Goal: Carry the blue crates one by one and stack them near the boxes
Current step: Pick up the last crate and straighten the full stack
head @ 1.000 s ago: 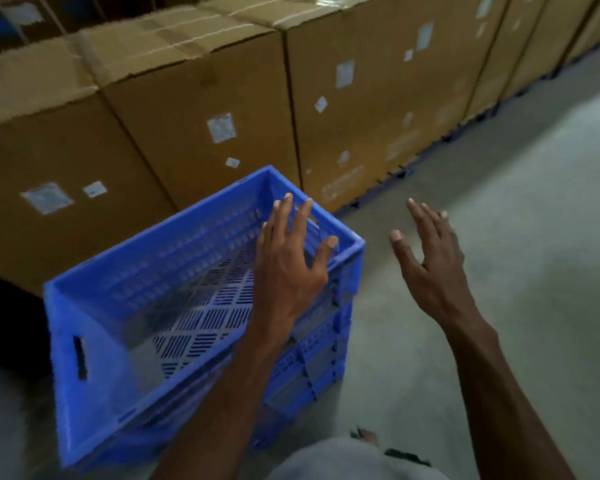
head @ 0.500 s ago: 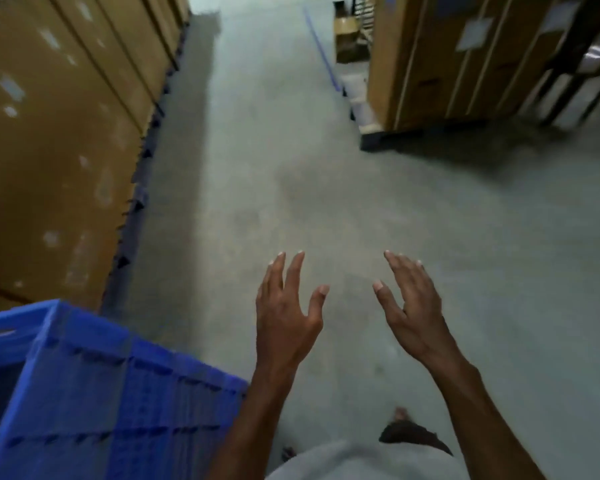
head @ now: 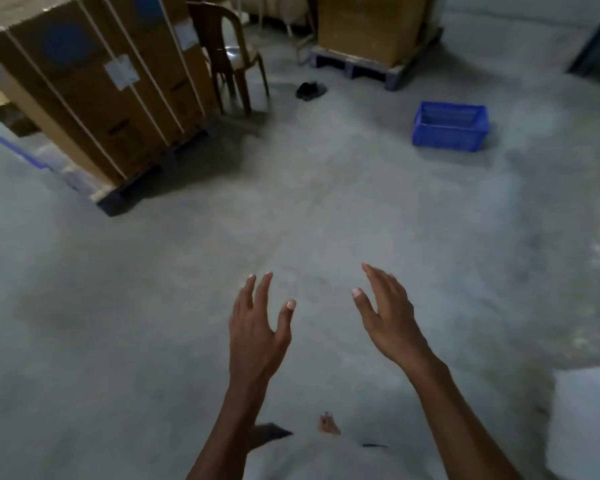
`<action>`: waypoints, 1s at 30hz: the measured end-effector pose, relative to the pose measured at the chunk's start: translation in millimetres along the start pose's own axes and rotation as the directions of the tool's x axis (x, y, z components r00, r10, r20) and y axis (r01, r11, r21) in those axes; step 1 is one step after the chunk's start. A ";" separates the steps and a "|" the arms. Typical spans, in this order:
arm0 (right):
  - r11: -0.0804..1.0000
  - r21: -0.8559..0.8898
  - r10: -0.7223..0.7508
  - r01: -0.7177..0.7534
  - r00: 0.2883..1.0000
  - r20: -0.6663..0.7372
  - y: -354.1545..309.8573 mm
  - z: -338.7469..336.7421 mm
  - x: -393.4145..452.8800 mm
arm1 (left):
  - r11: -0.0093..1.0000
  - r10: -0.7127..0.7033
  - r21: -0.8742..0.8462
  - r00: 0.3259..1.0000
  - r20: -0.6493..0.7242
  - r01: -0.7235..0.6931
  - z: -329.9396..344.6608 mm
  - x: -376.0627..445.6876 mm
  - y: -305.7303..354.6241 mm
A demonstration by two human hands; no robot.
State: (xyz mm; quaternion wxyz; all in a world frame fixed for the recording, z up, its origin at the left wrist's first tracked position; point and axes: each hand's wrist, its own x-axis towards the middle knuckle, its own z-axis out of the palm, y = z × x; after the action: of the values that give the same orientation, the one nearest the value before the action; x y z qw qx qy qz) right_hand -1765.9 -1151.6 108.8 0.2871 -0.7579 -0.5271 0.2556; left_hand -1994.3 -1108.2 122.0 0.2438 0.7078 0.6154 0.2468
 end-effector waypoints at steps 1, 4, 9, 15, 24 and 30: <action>0.999 0.014 0.038 -0.038 0.999 -0.031 15.8 -14.2 11.3 | 1.000 0.030 -0.001 0.999 0.036 -0.030 17.5 16.4 16.4; 0.991 0.053 0.125 -0.120 0.985 -0.115 57.9 -54.5 50.3 | 0.991 0.135 -0.025 0.983 0.127 -0.133 67.4 72.0 63.1; 0.973 0.100 0.228 -0.210 0.946 -0.229 130.8 -118.0 137.5 | 0.976 0.218 -0.035 0.951 0.218 -0.215 154.4 176.5 121.0; 0.930 0.192 0.358 -0.315 0.896 -0.263 213.9 -191.2 255.5 | 0.974 0.227 -0.084 0.914 0.335 -0.211 263.5 315.4 201.1; 0.859 0.313 0.504 -0.405 0.776 -0.380 302.0 -313.1 435.0 | 0.878 0.473 -0.149 0.779 0.412 -0.454 407.0 520.7 402.5; 0.861 0.302 0.498 -0.410 0.799 -0.336 397.3 -384.7 582.8 | 0.893 0.449 -0.188 0.791 0.417 -0.408 516.5 626.1 502.9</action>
State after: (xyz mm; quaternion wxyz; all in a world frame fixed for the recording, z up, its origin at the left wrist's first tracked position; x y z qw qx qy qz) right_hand -1058.5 -775.1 50.4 0.3992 -0.8629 -0.2274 0.2107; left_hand -1205.7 -571.1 87.0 0.3477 0.8547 0.3541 0.1522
